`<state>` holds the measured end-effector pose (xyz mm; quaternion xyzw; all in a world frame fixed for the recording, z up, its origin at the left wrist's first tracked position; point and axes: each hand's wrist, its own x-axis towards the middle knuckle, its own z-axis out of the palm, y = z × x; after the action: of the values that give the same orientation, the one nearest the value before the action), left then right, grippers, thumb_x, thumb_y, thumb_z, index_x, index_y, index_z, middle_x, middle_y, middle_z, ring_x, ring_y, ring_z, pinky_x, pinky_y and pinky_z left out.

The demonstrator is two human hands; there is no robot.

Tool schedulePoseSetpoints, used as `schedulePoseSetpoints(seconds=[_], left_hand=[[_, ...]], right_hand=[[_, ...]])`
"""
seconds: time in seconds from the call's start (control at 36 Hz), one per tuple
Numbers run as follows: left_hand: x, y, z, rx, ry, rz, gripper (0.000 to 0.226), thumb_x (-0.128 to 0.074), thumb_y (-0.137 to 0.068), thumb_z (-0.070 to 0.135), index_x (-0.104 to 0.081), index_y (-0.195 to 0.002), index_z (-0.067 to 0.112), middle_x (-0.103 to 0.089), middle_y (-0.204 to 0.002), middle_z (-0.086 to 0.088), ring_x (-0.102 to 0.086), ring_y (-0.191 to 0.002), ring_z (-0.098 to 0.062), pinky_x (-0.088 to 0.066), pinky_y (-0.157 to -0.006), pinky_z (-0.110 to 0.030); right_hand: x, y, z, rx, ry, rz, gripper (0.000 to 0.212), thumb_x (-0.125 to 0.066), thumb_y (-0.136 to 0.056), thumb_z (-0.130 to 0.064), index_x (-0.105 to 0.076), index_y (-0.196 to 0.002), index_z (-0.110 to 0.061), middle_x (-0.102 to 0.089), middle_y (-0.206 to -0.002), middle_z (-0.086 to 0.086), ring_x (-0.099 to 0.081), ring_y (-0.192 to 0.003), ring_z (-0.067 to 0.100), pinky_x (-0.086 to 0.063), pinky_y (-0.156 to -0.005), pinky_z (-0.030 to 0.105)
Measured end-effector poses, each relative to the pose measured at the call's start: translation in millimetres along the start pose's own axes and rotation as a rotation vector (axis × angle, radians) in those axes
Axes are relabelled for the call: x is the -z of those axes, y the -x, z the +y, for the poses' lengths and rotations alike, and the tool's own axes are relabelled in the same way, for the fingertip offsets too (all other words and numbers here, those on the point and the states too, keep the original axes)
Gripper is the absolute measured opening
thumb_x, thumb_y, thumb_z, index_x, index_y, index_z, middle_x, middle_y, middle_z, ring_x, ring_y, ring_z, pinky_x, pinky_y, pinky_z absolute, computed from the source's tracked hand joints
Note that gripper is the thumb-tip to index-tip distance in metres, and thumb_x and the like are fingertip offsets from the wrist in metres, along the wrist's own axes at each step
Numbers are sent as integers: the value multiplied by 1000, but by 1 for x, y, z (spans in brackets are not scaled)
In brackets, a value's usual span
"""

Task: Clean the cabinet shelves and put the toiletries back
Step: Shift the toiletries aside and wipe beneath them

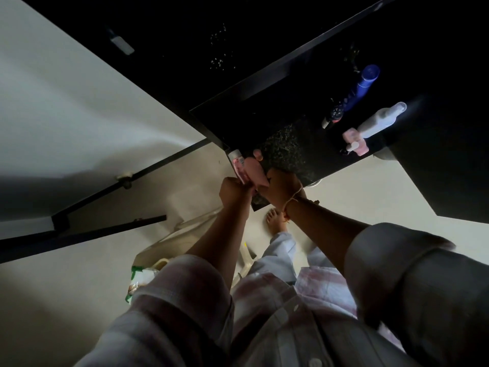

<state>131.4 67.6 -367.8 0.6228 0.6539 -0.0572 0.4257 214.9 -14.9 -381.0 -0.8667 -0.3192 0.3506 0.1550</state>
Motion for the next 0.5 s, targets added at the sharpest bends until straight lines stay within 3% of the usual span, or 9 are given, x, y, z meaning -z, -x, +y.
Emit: schedulePoseSetpoints(seconds=[0.08, 0.17, 0.22, 0.36, 0.5], left_hand=[[-1, 0, 1, 48, 25, -3, 20, -78, -65, 16, -70, -77, 3, -64, -67, -8, -57, -61, -22, -42, -52, -24], [-4, 5, 0, 131, 180, -46, 15, -77, -59, 11, -65, -67, 5, -60, -57, -7, -50, -53, -21, -39, -42, -21], [-6, 9, -2, 150, 282, -61, 22, -77, -54, 13, -55, -54, 8, -54, -51, -8, -42, -51, -20, -35, -46, -25], [-8, 24, -10, 172, 469, -63, 25, -70, -82, 10, -55, -62, 5, -52, -57, -14, -41, -47, -17, -34, -38, -20], [-16, 40, -25, 203, 498, -74, 45, -67, -87, 9, -43, -48, 11, -40, -36, 1, -32, -30, -10, -24, -34, -15]], right_hand=[[3, -1, 1, 6, 0, -21, 47, -61, -86, -46, -59, -120, -13, -66, -107, 6, -62, -100, 24, -51, -84, 32], [10, -2, 4, -1, -12, -59, 42, -60, -87, -43, -63, -115, -12, -68, -101, 6, -63, -92, 21, -51, -78, 27], [15, -1, 7, 7, -11, -93, 41, -60, -87, -43, -65, -112, -11, -68, -98, 6, -62, -88, 20, -48, -75, 26], [24, 15, 23, -15, -21, -145, 39, -60, -87, -43, -67, -110, -13, -67, -99, 4, -60, -88, 18, -49, -78, 26], [36, 38, 58, -101, -61, -149, 37, -63, -86, -42, -67, -109, -14, -66, -105, 4, -61, -97, 21, -48, -80, 28]])
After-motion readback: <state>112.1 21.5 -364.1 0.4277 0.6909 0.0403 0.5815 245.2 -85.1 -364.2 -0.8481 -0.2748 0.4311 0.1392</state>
